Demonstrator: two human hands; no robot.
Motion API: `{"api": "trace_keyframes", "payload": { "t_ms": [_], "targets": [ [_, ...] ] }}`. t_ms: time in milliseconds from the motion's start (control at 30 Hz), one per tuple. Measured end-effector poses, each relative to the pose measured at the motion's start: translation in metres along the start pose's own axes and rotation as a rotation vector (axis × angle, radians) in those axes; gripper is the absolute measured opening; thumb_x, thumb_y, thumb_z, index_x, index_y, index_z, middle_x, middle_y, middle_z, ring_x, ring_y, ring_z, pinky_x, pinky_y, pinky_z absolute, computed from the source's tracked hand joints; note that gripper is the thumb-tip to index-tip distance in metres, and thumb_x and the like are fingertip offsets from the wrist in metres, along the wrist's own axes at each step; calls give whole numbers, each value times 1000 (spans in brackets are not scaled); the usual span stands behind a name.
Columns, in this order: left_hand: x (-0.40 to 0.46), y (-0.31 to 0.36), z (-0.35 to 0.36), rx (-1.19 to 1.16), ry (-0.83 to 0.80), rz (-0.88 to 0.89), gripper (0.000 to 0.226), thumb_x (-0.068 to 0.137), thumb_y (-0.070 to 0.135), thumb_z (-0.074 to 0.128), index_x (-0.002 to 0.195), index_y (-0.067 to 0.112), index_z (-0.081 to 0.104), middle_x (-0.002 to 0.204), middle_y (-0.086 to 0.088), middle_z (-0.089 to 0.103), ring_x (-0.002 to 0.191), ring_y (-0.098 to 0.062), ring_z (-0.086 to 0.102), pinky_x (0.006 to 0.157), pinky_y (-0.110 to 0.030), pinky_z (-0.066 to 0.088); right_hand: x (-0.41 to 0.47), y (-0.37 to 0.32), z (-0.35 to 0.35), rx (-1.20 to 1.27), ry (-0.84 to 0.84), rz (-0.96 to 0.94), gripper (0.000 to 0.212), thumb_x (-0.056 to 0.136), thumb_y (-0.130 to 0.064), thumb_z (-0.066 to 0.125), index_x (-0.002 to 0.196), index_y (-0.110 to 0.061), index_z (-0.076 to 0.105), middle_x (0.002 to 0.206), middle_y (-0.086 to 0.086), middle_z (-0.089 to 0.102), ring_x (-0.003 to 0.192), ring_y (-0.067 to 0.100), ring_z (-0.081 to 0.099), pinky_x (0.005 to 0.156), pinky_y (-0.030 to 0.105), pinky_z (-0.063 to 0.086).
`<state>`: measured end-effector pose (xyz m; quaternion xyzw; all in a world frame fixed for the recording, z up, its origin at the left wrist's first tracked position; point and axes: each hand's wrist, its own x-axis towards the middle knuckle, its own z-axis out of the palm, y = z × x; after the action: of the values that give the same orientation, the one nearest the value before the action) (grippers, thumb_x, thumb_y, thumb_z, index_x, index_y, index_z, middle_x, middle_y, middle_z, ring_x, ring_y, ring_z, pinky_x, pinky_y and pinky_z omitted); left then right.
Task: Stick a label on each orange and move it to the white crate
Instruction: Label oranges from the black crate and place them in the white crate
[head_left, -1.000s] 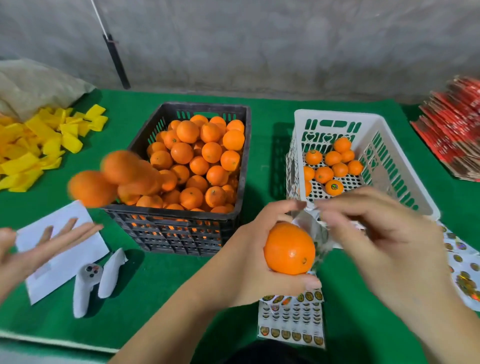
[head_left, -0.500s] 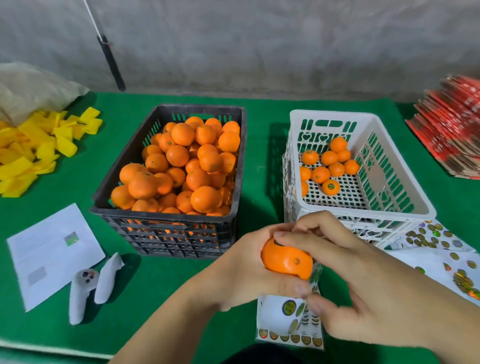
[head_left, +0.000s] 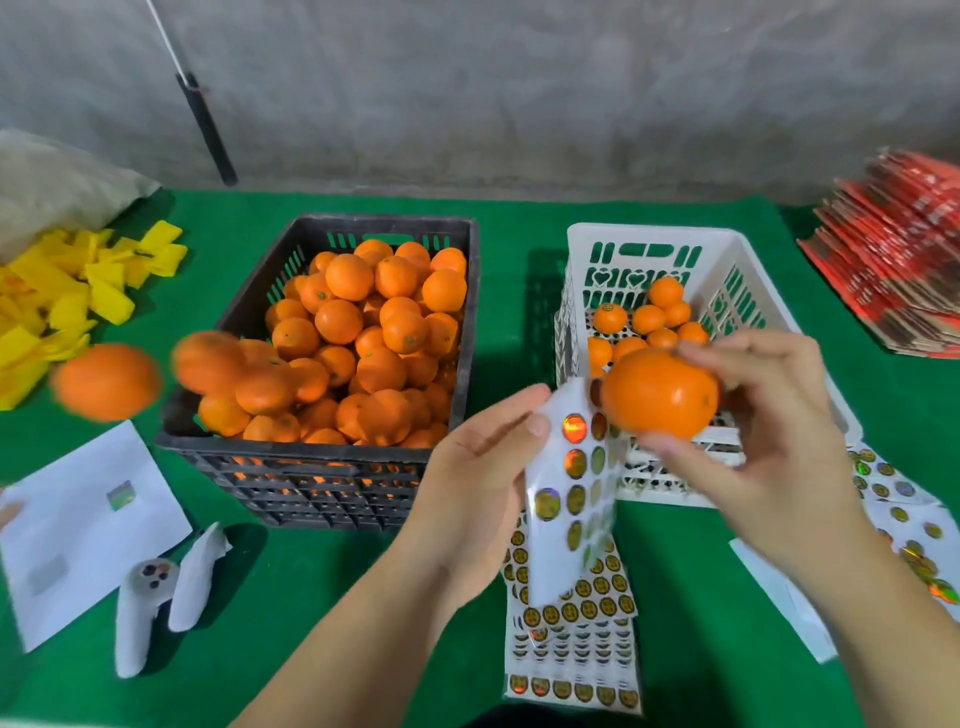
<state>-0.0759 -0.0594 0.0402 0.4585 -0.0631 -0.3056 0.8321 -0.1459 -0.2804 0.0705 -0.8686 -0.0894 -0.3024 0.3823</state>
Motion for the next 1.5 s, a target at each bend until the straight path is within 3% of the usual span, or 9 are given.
{"api": "trace_keyframes", "payload": {
  "t_ms": [167,300,433,567,633,800,1067,1233,1500],
  "targets": [
    [7,-1,-13,544,-73,140,42,93,31,70,130,49,63,124,14,73,118,-8,68,94,-27,57,10,38,-10,-79,-159,531,109,83,-82,61,167,-40,7,171,-4,17,160,19,15,127,59,21],
    [13,12,-22,579,-209,146,49,99,20,67,140,44,55,120,4,75,110,-18,73,88,-30,61,-18,31,13,427,-528,574,64,86,-62,75,145,-44,57,151,-12,59,141,12,54,118,52,43],
    [21,32,-31,581,-295,113,40,101,12,66,137,28,60,111,-6,76,96,-23,74,75,-31,60,-28,24,33,543,-375,611,29,90,-35,76,119,-29,75,116,2,78,96,16,76,83,24,60],
    [57,61,-78,1417,-90,294,37,103,25,61,138,34,56,131,15,67,122,-9,63,102,-33,54,-32,27,36,620,-213,628,22,97,-31,74,118,-26,78,112,4,81,96,19,78,77,21,60],
    [75,73,-108,1992,67,-9,49,100,42,58,147,42,44,150,9,50,138,-24,49,114,-45,41,-33,27,37,643,-133,647,35,91,-45,78,120,-26,77,115,4,80,99,19,78,80,22,60],
    [95,73,-145,2274,6,-304,76,91,65,64,156,44,29,155,-2,38,137,-34,47,111,-51,38,-36,25,38,666,-55,680,54,80,-60,82,121,-24,77,119,5,79,106,24,77,84,26,61],
    [69,93,-109,1448,283,7,64,65,79,78,114,42,58,94,17,69,82,-8,66,60,-17,49,-39,22,28,801,20,732,48,84,-49,83,122,-20,76,126,11,76,116,30,73,100,35,58],
    [15,77,-52,304,15,-170,97,42,63,99,125,24,64,122,5,75,116,-19,71,89,-46,62,-35,22,24,916,67,723,32,93,-19,67,123,-18,77,125,13,76,112,26,74,91,29,59],
    [-17,34,-12,268,-122,-122,66,56,34,96,113,21,65,112,-12,67,98,-26,67,83,-33,58,-32,13,26,314,56,647,25,92,-22,78,116,-28,71,118,-5,69,108,12,66,96,25,54]
  ]
}}
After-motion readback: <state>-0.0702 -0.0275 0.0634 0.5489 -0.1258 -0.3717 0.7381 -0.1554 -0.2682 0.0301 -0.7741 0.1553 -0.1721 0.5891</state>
